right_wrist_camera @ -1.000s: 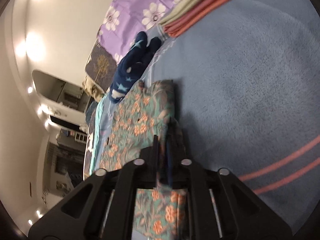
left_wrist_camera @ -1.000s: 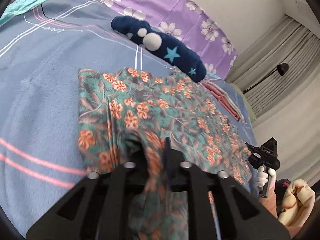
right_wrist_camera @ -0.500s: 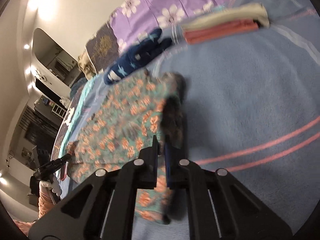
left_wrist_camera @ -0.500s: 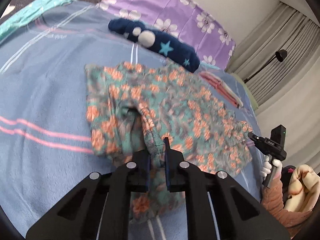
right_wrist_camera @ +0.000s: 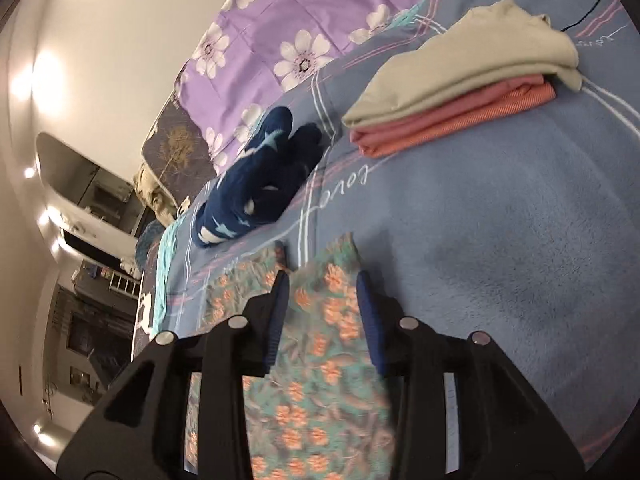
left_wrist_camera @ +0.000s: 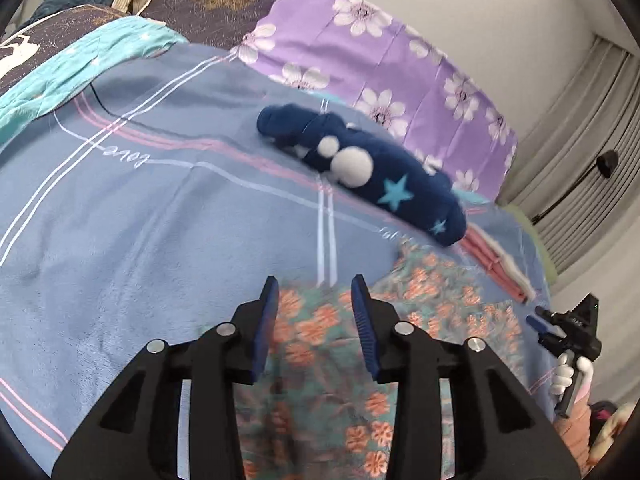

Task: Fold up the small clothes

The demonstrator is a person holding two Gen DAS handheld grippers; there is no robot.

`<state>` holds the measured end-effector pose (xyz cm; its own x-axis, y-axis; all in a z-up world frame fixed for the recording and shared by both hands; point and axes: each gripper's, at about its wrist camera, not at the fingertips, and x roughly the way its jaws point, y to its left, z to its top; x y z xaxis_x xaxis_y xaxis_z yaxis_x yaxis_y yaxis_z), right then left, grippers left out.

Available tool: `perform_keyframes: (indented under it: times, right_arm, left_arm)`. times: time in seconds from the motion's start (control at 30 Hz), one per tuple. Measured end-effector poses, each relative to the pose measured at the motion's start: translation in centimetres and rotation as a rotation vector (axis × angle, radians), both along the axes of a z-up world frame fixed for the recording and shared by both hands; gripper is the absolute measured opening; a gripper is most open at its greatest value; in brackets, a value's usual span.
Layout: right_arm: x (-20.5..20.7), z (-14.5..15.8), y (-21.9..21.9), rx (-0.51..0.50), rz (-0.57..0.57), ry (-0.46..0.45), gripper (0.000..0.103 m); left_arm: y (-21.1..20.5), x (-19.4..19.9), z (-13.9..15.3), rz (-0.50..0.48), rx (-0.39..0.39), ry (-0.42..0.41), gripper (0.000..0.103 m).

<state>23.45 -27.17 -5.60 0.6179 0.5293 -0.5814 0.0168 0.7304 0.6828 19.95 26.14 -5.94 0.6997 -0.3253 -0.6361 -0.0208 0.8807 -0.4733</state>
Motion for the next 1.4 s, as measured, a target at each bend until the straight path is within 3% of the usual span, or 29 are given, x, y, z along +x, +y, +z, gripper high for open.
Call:
perform_keyframes:
  times: [0.13, 0.23, 0.37, 0.4, 0.43, 0.47, 0.5, 0.77, 0.87, 1.0, 1.13, 1.23, 1.33, 1.4]
  right_arm:
    - [0.2, -1.2, -0.1, -0.067, 0.037, 0.01, 0.044]
    - [1.3, -1.7, 0.7, -0.088, 0.08, 0.028, 0.052]
    - [2.9, -2.2, 2.1, -0.107, 0.115, 0.037, 0.052]
    - [3.2, -2.3, 2.4, -0.115, 0.119, 0.035, 0.052]
    - [3.4, -2.4, 2.7, -0.128, 0.123, 0.029, 0.044]
    - [3.5, -2.3, 3.1, -0.145, 0.128, 0.018, 0.021]
    - [3.5, -2.0, 3.2, -0.155, 0.128, 0.01, 0.011]
    - [-0.6, 5.7, 3.3, -0.13, 0.116, -0.265, 0.007]
    - [0.0, 7.9, 3.8, -0.136, 0.112, -0.315, 0.007]
    - [4.5, 6.3, 4.7, -0.209, 0.078, -0.227, 0.008]
    - [8.0, 0.8, 4.6, -0.252, 0.049, -0.063, 0.014]
    - [8.2, -2.7, 4.1, -0.268, 0.032, 0.022, 0.014]
    - [6.8, -2.9, 3.0, -0.233, 0.031, 0.007, 0.013]
    - [5.1, -2.0, 2.2, -0.223, 0.033, -0.013, 0.021]
  left_arm:
    - [0.4, 0.2, -2.0, -0.046, 0.012, 0.055, 0.054]
    - [-0.1, 1.2, -2.8, -0.082, 0.007, 0.091, 0.054]
    - [-0.6, 2.6, -3.5, -0.106, 0.018, 0.118, 0.054]
    - [-0.7, 2.9, -3.6, -0.11, 0.018, 0.125, 0.051]
    - [-0.8, 3.1, -3.6, -0.123, 0.015, 0.124, 0.028]
    - [-0.9, 3.2, -3.4, -0.138, 0.012, 0.119, 0.014]
    - [-0.9, 3.1, -3.2, -0.139, 0.015, 0.112, 0.007]
    - [-1.6, -0.7, 3.6, -0.144, 0.063, -0.103, 0.004]
    - [-1.7, -0.8, 6.5, -0.135, 0.098, -0.167, 0.005]
    - [-1.6, 2.7, 6.4, -0.108, 0.145, -0.138, 0.005]
    - [-1.9, 8.0, 1.1, -0.102, 0.171, 0.005, 0.006]
    - [-2.6, 9.6, -2.2, -0.117, 0.21, 0.082, 0.006]
    - [-2.5, 9.3, -3.3, -0.125, 0.212, 0.093, 0.012]
    - [-1.6, 8.2, -2.3, -0.109, 0.185, 0.071, 0.016]
